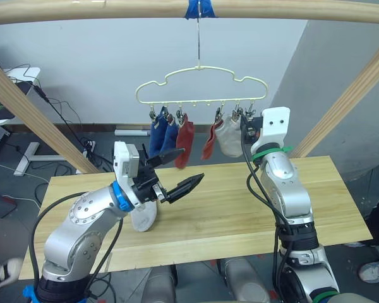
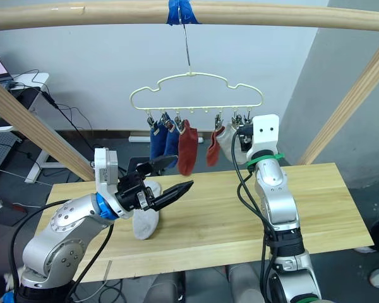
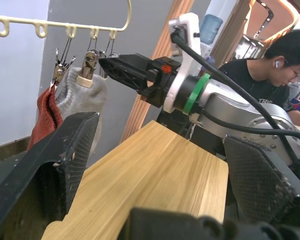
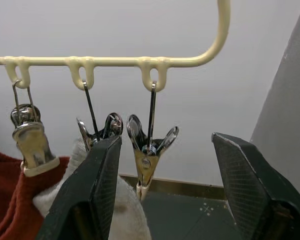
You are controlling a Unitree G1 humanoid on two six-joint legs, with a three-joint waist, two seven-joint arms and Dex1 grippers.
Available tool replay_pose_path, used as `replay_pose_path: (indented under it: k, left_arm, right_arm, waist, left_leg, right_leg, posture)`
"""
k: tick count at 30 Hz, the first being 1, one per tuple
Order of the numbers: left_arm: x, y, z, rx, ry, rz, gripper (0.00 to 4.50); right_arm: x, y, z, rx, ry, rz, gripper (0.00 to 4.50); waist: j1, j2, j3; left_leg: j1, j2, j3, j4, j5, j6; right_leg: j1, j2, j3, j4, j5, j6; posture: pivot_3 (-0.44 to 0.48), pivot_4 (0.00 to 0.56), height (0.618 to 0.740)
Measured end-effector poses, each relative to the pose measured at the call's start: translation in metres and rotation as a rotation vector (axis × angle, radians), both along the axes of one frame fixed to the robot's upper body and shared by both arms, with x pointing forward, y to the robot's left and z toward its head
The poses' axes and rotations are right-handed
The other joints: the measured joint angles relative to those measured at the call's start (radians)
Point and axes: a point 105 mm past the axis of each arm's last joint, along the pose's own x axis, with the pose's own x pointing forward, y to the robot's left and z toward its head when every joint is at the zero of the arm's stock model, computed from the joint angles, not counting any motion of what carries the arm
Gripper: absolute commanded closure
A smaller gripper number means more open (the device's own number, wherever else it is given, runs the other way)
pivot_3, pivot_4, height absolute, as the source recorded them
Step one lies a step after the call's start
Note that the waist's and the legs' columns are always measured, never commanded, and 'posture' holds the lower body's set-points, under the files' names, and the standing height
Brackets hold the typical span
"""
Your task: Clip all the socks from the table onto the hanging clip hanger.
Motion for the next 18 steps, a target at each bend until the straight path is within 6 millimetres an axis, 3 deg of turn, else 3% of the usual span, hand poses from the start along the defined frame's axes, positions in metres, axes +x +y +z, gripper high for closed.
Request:
replay_pose_path:
  k: [18]
  left_arm:
    - [-0.001,0.000,0.000,-0.002,-0.001,0.013,0.00]
  right_arm:
    - [0.007,0.007,0.008,0.030,-0.036,-0.005,1.51]
  waist:
    - [0.000,0.000,0.000]
  left_leg:
    - [0.000,0.000,0.000,0.000,0.000,0.000]
  right_leg:
    - [0.000,0.000,0.000,0.000,0.000,0.000]
  posture:
    - [-0.083,0.219,0.740]
